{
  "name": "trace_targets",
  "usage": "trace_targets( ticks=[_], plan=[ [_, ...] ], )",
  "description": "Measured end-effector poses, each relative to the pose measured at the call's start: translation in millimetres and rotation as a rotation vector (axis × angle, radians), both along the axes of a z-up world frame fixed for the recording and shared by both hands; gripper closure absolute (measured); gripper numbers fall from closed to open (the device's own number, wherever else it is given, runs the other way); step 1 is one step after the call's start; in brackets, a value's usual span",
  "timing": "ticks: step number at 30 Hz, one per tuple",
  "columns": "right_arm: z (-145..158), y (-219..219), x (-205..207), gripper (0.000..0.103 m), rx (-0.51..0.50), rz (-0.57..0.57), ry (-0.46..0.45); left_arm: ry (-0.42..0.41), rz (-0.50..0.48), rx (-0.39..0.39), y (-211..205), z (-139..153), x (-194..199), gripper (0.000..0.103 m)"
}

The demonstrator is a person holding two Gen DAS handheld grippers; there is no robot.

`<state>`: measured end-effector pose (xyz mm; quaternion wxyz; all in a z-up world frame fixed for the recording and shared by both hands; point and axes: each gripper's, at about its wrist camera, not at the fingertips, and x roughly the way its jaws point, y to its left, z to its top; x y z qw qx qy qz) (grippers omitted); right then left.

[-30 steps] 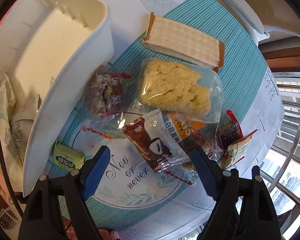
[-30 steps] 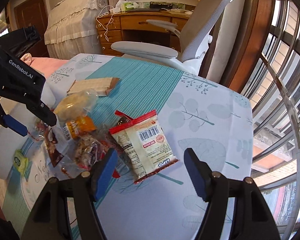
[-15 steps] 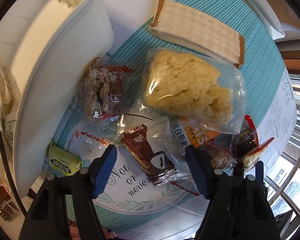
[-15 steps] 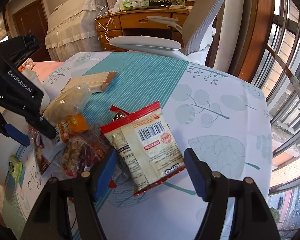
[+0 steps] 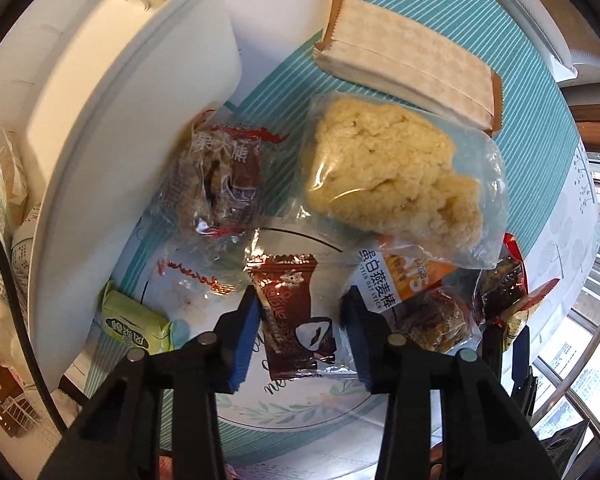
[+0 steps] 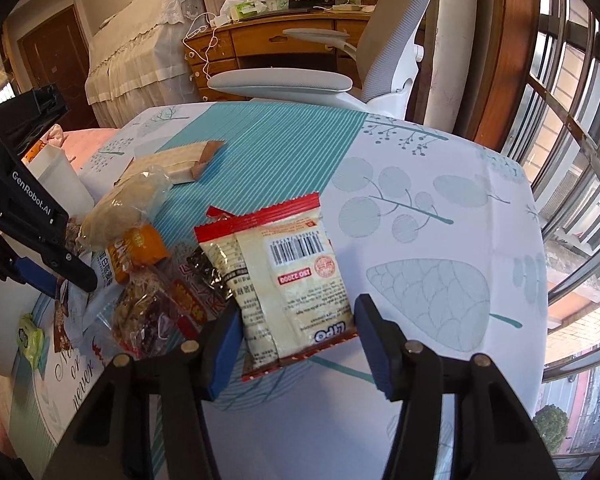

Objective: Organize snacks
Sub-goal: 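Grasp Lipo packet with right gripper while left gripper grasps brown chocolate wrapper, then carry Lipo packet with right gripper while left gripper carries chocolate wrapper over tray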

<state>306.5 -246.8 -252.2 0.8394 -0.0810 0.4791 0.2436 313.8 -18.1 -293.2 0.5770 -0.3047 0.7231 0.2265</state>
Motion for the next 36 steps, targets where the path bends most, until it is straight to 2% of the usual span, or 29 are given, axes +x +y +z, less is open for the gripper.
trace_targets(
  ticks=[12, 20, 27, 31, 36],
  plan=[
    [9.9, -1.7, -26.0, 0.053, -0.015, -0.014, 0.066, 0.006, -0.016, -0.043, 2.6, 2.9, -35.6, 0.068],
    [28.1, 0.2, -66.1, 0.053, -0.032, 0.018, 0.094, -0.004, -0.086, -0.064, -10.6, 17.0, -69.5, 0.068],
    [38.5, 5.3, -102.9, 0.053, 0.001, 0.002, 0.15, -0.054, -0.162, -0.052, -22.6, 45.7, -102.5, 0.068],
    [41.4, 10.0, -126.6, 0.053, 0.024, -0.02, 0.201, -0.11, -0.2, -0.027, -19.4, 72.4, -118.2, 0.068],
    [49.2, 23.5, -156.7, 0.052, 0.031, 0.013, 0.224, -0.208, -0.25, -0.002, -15.2, 103.3, -135.3, 0.068]
  ],
)
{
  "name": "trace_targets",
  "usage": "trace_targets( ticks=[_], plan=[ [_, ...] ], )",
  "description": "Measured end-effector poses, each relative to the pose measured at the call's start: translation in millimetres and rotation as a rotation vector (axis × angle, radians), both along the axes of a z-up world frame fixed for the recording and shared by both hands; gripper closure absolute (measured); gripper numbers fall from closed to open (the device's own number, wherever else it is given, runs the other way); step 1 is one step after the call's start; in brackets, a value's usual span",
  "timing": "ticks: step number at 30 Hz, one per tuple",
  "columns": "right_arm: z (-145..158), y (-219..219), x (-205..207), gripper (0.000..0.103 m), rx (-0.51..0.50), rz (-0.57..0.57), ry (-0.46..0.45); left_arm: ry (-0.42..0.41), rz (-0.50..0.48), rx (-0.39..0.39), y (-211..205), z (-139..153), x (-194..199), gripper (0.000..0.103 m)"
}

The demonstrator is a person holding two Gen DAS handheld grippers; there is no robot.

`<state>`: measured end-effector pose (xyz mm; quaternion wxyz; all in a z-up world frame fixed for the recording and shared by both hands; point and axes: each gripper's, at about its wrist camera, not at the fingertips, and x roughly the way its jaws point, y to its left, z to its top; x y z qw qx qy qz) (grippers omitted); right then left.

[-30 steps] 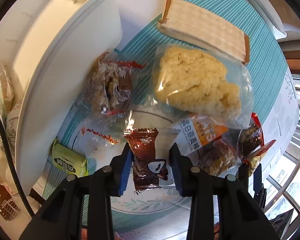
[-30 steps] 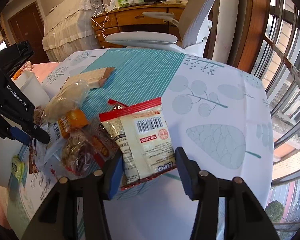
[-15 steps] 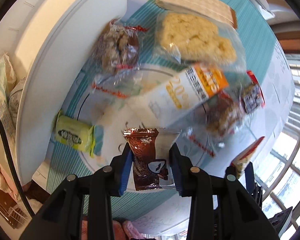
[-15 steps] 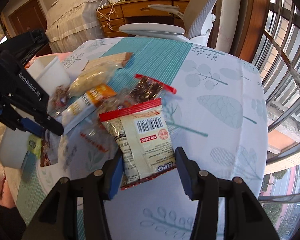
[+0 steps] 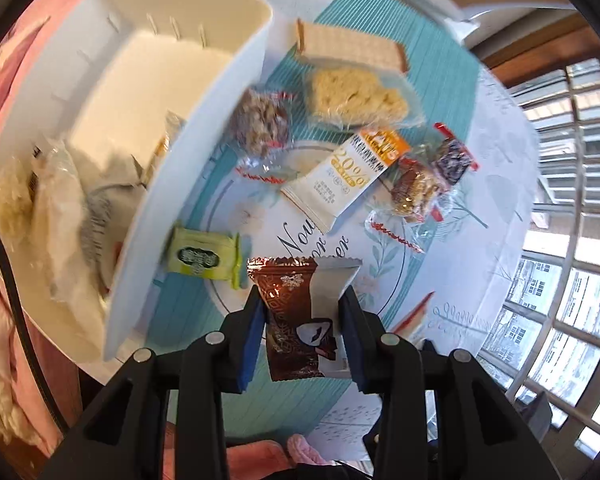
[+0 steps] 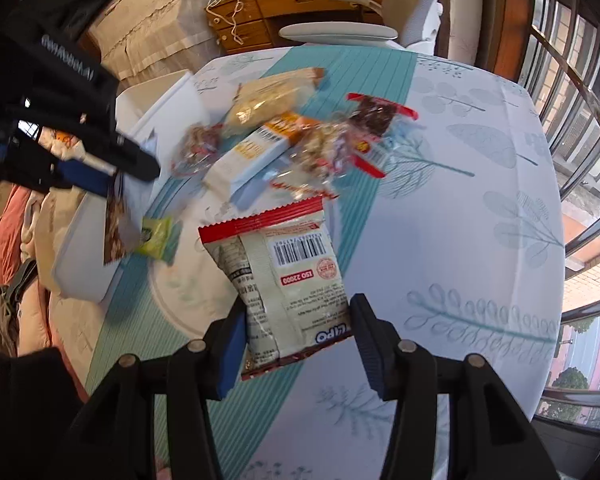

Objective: Organize snacks
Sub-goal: 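Carry Lipo packet with right gripper while left gripper carries chocolate wrapper over tray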

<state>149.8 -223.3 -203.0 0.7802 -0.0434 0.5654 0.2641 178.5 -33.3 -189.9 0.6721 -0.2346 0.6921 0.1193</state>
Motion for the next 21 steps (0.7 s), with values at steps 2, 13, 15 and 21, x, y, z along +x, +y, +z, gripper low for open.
trace_targets(
  ticks=[2, 13, 15, 21],
  plan=[
    [2.4, 6.9, -10.1, 0.052, 0.008, 0.004, 0.015, -0.028, -0.019, 0.014, 5.0, 9.5, 5.0, 0.068],
    [27.3, 51.0, -24.4, 0.052, 0.042, 0.002, 0.017, -0.243, -0.117, 0.013, 52.9, 54.4, -22.0, 0.068],
    [34.0, 59.6, -24.8, 0.052, 0.057, -0.019, 0.012, -0.272, -0.131, 0.006, 65.0, 59.3, -24.5, 0.068],
    [47.8, 90.2, -23.9, 0.052, 0.08, -0.092, 0.005, -0.35, -0.192, -0.01, 107.9, 76.1, -34.3, 0.068]
  ],
)
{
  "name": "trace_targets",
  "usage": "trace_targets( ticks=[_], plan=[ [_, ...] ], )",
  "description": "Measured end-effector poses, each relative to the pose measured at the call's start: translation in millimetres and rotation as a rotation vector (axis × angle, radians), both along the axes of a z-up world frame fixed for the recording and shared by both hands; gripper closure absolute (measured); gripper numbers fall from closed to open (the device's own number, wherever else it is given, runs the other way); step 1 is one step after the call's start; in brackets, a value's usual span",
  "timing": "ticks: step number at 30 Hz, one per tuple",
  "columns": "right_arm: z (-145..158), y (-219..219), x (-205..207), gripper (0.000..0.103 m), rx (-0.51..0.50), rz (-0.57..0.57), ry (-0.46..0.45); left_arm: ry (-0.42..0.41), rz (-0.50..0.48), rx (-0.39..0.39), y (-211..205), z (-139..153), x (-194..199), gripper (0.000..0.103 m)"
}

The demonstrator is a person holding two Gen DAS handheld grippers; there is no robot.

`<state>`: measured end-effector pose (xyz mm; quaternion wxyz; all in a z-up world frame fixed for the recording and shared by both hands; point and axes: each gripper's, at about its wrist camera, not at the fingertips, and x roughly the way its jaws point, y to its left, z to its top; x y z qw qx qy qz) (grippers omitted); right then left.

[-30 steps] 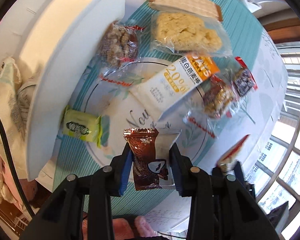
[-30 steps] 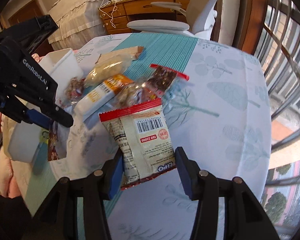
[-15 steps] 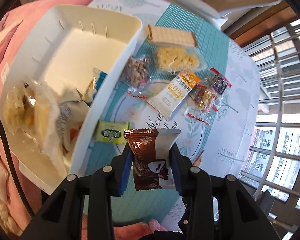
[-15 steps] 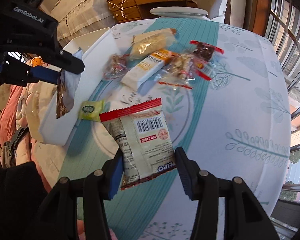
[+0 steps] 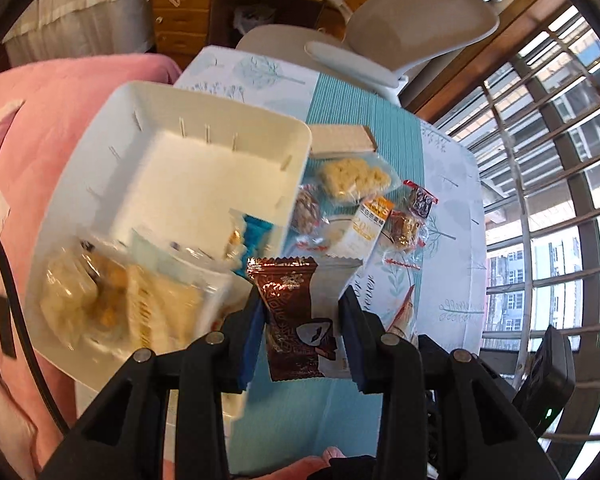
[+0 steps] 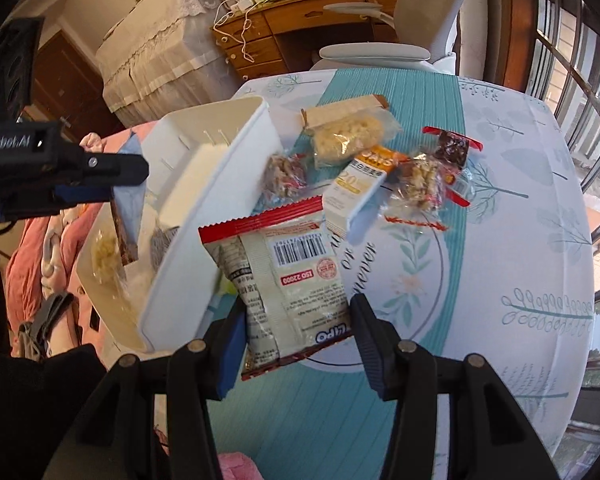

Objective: Organize snacks
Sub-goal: 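Carry Lipo packet with right gripper while left gripper carries chocolate wrapper over tray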

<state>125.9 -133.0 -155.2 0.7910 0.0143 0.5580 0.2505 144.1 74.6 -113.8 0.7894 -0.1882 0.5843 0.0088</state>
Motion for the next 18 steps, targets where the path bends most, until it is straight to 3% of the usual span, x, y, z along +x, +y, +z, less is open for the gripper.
trace_targets(
  ticks=[18],
  plan=[
    [22.6, 93.7, -8.3, 0.052, 0.1, -0.161, -0.028, -0.134, -0.129, -0.027, 106.0, 10.8, -7.6, 0.068]
  ],
)
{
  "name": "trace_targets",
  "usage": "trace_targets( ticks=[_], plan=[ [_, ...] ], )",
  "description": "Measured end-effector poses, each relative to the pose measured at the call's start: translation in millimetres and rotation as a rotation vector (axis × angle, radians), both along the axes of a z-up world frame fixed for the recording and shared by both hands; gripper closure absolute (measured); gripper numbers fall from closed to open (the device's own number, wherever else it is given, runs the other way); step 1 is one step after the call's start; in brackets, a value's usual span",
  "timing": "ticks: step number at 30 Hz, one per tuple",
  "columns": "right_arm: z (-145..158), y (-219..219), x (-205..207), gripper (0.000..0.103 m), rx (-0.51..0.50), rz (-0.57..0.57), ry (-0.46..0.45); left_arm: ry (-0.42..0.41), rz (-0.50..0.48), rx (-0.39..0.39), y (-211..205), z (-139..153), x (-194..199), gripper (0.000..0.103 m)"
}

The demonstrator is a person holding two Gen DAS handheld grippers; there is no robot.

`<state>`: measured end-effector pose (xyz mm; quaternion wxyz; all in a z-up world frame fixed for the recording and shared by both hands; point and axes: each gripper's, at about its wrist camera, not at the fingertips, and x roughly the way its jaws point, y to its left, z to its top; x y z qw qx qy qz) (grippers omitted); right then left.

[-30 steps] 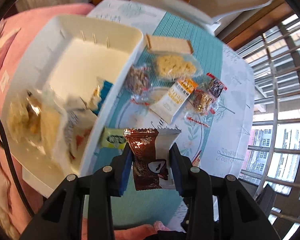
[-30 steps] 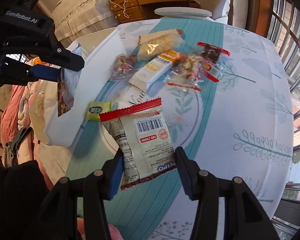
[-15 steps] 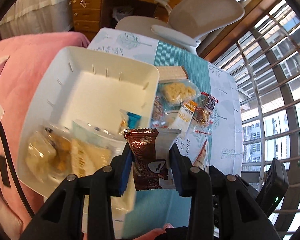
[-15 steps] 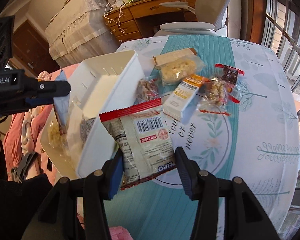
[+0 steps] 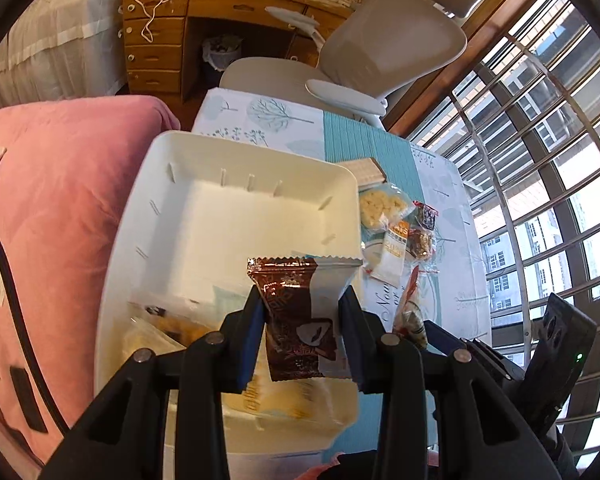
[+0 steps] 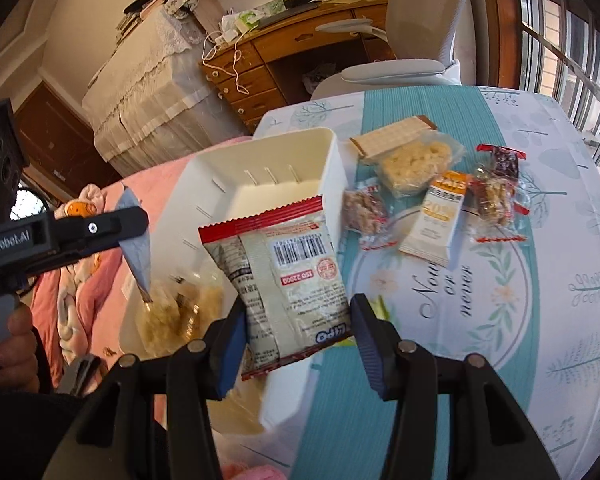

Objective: Organize snacks
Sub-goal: 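Carry Lipo packet with right gripper while left gripper carries chocolate wrapper over tray, then drop Lipo packet into tray with right gripper while left gripper releases chocolate wrapper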

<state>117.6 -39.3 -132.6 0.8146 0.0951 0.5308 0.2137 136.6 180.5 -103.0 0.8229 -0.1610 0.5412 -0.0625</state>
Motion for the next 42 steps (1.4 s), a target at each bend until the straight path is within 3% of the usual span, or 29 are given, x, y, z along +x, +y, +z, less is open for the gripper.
trace_targets(
  ticks=[11, 12, 14, 15, 22, 30, 42],
  plan=[
    [0.3, 49.1, -5.3, 0.052, 0.045, -0.049, -0.031, 0.019, 0.007, 0.032, 46.9, -16.2, 14.1, 0.066],
    [-0.1, 52.4, -5.7, 0.051, 0.045, -0.046, -0.031, 0.028, 0.017, 0.036, 49.6, -18.6, 14.3, 0.063],
    [-3.9, 58.4, -4.2, 0.044, 0.044, -0.033, -0.008, 0.046, 0.038, 0.045, 55.0, -23.0, 15.2, 0.038],
    [-5.6, 59.8, -3.7, 0.039, 0.038, -0.039, 0.003, 0.047, 0.044, 0.047, 56.4, -23.8, 15.2, 0.036],
    [-5.7, 53.1, -5.5, 0.036, 0.037, -0.071, 0.004, 0.04, 0.042, 0.034, 56.3, -24.7, 11.3, 0.028],
    [-4.0, 23.3, -9.6, 0.033, 0.034, -0.124, 0.01, 0.021, 0.014, 0.005, 31.6, -18.3, 6.0, 0.026],
    [-4.7, -43.2, -16.2, 0.032, 0.047, -0.172, 0.057, -0.058, -0.079, -0.019, -44.9, 6.7, -6.1, 0.026]
  ],
)
